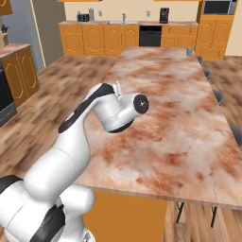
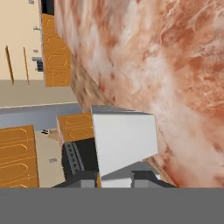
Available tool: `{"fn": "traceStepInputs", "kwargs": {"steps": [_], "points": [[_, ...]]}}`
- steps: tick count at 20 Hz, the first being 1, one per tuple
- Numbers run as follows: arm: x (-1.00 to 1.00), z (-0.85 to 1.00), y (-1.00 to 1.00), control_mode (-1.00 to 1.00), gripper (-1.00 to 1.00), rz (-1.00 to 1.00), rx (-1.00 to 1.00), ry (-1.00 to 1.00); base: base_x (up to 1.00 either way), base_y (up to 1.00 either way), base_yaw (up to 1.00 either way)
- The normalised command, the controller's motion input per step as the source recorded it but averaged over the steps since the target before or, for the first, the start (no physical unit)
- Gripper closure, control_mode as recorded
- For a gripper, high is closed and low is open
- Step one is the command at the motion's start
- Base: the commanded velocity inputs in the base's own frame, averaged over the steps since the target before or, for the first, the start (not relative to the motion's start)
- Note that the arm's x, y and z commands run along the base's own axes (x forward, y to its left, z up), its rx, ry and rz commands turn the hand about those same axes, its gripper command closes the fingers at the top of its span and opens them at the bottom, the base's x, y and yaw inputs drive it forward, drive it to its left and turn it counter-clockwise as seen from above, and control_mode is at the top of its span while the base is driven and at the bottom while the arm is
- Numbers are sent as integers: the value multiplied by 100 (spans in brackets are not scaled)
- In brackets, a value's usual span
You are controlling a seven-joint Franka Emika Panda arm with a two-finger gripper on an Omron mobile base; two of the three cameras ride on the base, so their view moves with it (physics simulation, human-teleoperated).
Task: Open the freezer door, pick up the ice cube tray from the freezer, and place it on the dining counter.
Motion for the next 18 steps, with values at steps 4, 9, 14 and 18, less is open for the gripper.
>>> {"fn": "traceStepInputs", "kwargs": {"steps": [4,9,14,18], "points": [[48,-66,0,-100,100,0,-13,0,0,0,0],[41,-59,0,-100,100,0,-10,0,0,0,0],[37,-44,0,-100,100,0,-5,0,0,0,0],[31,-20,0,-100,100,0,0,5,0,0,0]]}}
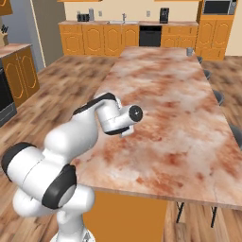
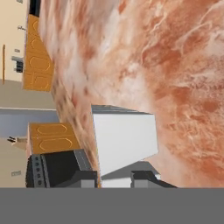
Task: Open the freezer door, pick up the ice cube tray from the freezer, and place it on the dining counter.
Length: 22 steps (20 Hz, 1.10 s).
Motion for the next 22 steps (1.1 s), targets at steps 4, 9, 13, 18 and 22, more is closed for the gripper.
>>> {"fn": "traceStepInputs", "kwargs": {"steps": [4,9,13,18,22], "points": [[18,-22,0,-100,100,0,0,14,0,0,0],[4,-24,0,-100,100,0,0,22,0,0,0],[8,-35,0,-100,100,0,0,15,0,0,0],[8,-53,0,-100,100,0,0,5,0,0,0],[1,-64,0,-100,100,2,-1,0,0,0,0]]}}
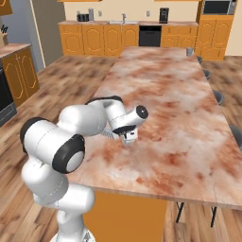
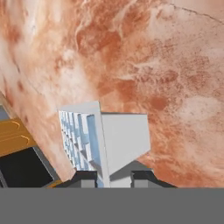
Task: Open the freezer door, pick up the ice cube tray from the freezer, and place it on the dining counter.
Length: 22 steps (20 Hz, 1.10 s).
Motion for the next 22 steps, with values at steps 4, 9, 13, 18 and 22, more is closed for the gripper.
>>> {"fn": "traceStepInputs", "kwargs": {"steps": [4,9,13,18,22], "points": [[0,-52,0,-100,100,2,-2,0,0,0,0],[0,-22,0,-100,100,1,0,0,0,0,0],[0,0,0,-100,-100,0,0,0,0,0,0],[0,0,0,-100,-100,0,0,0,0,0,0],[0,0,0,-100,-100,0,0,0,0,0,0]]}}
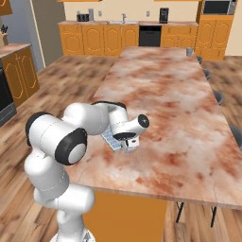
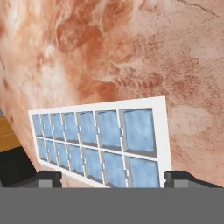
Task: Open the freezer door, pick up the ice cube tray from the freezer, and place it on the dining counter.
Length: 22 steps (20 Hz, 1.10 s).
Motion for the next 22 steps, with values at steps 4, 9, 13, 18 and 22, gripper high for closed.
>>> {"fn": "traceStepInputs", "kwargs": {"steps": [4,9,13,18,22], "points": [[0,5,-4,-100,-100,0,-1,0,0,0,0],[-11,19,-24,-100,-100,0,-7,5,0,0,0],[-17,34,-39,-100,-100,0,-5,8,0,0,0],[-28,40,-51,-100,-100,0,-2,6,0,0,0],[-21,49,-39,-100,-100,0,0,8,0,0,0]]}}
